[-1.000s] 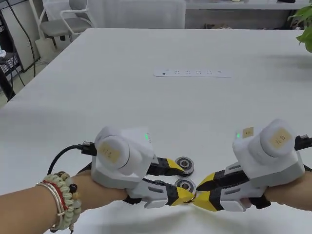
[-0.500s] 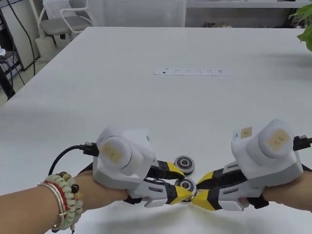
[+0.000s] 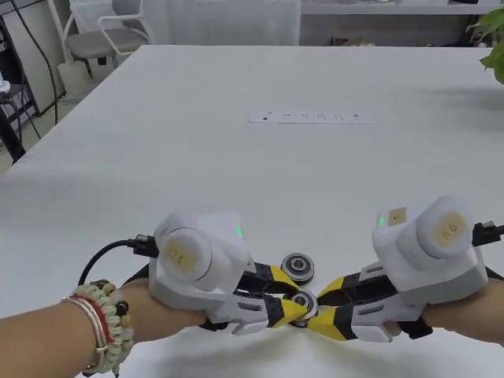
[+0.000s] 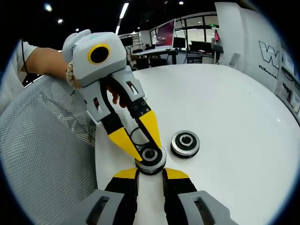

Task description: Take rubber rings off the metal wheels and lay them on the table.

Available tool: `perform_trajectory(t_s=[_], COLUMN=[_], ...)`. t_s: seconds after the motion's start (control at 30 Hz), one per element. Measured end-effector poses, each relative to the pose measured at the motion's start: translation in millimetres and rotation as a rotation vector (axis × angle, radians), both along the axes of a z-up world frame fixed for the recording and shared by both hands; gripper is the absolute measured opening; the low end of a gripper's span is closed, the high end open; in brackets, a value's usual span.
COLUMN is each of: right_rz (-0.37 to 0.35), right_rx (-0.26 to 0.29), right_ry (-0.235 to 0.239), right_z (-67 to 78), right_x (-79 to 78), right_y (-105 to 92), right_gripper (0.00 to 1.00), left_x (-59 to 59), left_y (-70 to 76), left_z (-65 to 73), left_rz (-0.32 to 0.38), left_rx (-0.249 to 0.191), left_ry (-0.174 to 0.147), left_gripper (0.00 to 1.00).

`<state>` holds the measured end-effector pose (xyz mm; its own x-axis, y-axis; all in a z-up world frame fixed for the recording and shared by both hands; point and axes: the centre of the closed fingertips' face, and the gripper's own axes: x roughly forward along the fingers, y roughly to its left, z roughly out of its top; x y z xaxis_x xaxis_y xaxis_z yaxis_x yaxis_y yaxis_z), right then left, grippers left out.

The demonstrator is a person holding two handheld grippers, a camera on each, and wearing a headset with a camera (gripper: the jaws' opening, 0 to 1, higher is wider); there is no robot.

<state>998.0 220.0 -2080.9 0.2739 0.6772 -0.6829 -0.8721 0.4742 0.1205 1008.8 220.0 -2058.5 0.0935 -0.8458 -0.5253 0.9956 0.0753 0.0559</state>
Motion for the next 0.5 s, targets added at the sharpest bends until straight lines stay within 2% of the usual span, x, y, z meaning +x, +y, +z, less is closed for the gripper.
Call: perform_trajectory(t_s=[0.3,0.43,0.5], right_rz=[0.004,0.036,0.042], right_rx=[-0.008,-0.043,-0.050], right_ry=[-0.005,-0.041,-0.047], right_z=[0.1,-0.3,-0.4], right_x=[0.1,-1.0,-1.4], right_y=[-2.8,-4.6,-3.8], right_gripper=[0.12,0.05,0.05], left_x=[-0.7,-0.9,-1.1], left_y=[-0.8,-0.7,-0.7], left_z=[-0.6,-0.7,-0.8], left_rz=[0.001,0.000,0.000], left_rx=[-0.003,-0.003,-0.002], left_ry=[0.009,0.007,0.006], left_gripper=[0.08,0.08,0.08])
